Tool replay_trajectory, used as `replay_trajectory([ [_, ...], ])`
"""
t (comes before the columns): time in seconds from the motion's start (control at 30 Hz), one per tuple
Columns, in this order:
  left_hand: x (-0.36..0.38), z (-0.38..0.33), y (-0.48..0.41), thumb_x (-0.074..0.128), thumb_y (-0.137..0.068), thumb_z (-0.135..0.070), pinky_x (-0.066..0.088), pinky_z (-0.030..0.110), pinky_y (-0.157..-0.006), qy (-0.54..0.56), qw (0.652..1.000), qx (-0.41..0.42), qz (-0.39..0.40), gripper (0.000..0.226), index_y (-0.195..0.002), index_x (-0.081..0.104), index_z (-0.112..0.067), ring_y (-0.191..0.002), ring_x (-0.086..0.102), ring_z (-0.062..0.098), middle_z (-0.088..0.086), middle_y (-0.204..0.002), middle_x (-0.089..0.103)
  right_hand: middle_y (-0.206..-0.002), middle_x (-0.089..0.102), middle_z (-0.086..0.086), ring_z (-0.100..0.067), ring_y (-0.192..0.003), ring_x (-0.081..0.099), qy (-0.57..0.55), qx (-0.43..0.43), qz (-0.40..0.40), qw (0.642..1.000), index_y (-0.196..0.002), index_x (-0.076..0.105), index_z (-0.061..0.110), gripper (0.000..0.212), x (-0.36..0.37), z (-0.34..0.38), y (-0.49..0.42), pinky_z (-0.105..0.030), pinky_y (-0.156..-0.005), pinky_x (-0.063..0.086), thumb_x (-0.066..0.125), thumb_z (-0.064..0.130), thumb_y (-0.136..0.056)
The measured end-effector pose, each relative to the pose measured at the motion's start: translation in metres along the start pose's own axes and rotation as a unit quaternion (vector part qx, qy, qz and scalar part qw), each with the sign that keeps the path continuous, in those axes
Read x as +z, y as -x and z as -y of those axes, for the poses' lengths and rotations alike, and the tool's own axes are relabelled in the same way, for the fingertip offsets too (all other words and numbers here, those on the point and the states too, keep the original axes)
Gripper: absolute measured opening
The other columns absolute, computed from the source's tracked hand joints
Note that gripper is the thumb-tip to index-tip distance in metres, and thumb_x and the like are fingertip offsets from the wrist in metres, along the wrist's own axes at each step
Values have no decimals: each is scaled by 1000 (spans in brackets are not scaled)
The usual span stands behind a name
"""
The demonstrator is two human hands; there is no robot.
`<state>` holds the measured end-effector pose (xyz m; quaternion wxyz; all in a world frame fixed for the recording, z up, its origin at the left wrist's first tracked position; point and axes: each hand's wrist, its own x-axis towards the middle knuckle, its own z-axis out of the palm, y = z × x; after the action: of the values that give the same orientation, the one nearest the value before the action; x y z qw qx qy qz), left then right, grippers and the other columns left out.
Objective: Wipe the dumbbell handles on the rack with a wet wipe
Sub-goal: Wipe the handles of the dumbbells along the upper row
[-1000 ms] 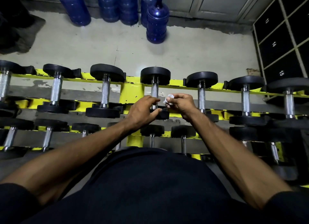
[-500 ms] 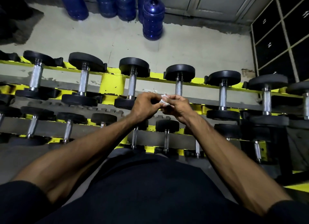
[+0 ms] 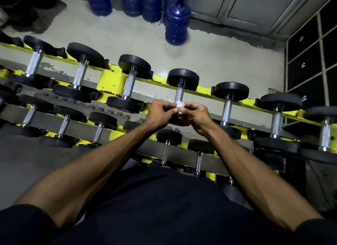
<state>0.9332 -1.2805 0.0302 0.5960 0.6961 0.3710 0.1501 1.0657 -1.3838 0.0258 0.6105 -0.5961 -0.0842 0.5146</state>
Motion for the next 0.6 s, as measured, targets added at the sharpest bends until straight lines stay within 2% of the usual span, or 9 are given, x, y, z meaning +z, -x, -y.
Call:
replay_trajectory([
  [0.1,-4,0,-7,72,-90,-13,60,37,-84,-12,1000,6,20,23,-112,75,-11,-94,72,10,3,-105,76,-102,72,-23,-27,-80,70,21,5,-6,1000,-105,70,4,20,0,0,-6,-29,-63,60,74,7,-85],
  [0.2,-10,1,-16,72,-89,-14,60,32,-84,-47,997,31,58,23,-112,75,-15,-95,71,8,0,-107,75,-96,73,-22,-26,-76,71,33,7,-14,999,-102,69,4,19,1,2,-16,-29,-61,60,75,6,-84],
  [0.3,-15,6,-26,72,-89,-21,57,27,-85,-217,972,66,60,24,-113,74,-19,-93,65,7,-5,-107,70,-84,74,-11,-22,-68,70,109,-9,-97,989,-89,70,9,13,-4,2,-35,-30,-55,58,77,4,-80],
  [0.4,-23,20,-32,69,-90,-29,56,31,-85,-366,915,126,118,28,-117,71,-23,-94,63,14,-4,-110,64,-79,73,-7,-22,-72,71,280,-11,-171,944,-76,71,12,13,-18,-1,-54,-39,-63,62,80,2,-74],
  [0.5,-34,30,-35,73,-85,-23,55,29,-75,-430,862,211,165,36,-120,68,-25,-93,64,19,-2,-113,62,-70,72,-3,-20,-71,71,458,-4,-112,882,-70,73,10,9,-17,-1,-63,-43,-67,61,81,6,-68],
  [0.6,-42,37,-36,78,-80,-18,48,29,-63,-441,834,287,168,36,-116,71,-23,-90,64,23,2,-107,64,-67,69,5,-15,-68,68,528,-28,-71,846,-70,73,16,12,-4,0,-66,-32,-61,56,84,16,-66],
])
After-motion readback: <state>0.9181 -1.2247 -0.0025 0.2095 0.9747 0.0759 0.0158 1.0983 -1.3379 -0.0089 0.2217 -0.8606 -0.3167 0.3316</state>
